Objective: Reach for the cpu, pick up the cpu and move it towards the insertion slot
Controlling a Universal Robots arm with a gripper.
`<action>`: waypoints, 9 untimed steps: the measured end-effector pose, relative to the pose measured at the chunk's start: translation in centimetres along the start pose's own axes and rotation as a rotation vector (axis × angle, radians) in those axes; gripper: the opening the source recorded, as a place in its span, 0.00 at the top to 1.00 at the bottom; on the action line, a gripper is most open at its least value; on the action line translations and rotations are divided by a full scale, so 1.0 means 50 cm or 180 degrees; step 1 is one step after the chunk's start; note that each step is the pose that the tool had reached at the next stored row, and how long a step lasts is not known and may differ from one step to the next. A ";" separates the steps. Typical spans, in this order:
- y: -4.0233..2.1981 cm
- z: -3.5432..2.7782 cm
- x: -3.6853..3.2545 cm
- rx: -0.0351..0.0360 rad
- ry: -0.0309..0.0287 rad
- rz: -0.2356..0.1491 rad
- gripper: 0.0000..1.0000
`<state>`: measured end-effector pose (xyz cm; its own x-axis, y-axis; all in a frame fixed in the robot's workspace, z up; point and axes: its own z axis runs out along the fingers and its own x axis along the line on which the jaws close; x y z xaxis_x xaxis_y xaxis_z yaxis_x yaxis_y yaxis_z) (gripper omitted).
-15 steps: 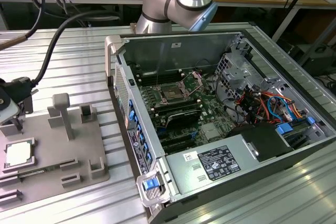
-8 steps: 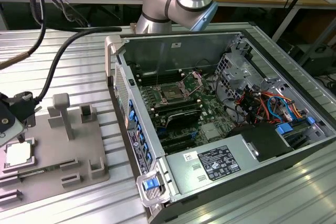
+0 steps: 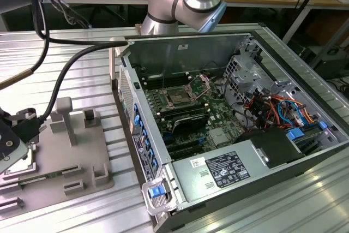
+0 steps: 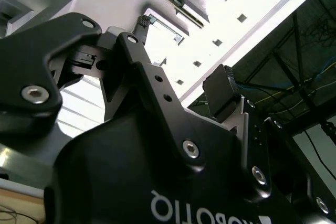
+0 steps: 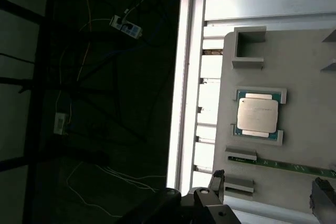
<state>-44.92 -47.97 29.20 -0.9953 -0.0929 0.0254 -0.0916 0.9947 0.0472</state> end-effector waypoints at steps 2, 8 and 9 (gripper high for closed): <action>0.000 0.000 0.000 0.0000 0.0001 -0.0002 0.31; 0.000 0.000 0.000 0.0000 0.0000 -0.0003 0.31; 0.000 0.000 0.000 0.0000 0.0000 -0.0003 0.31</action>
<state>-44.92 -47.99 29.20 -0.9953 -0.0938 0.0255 -0.0925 0.9946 0.0472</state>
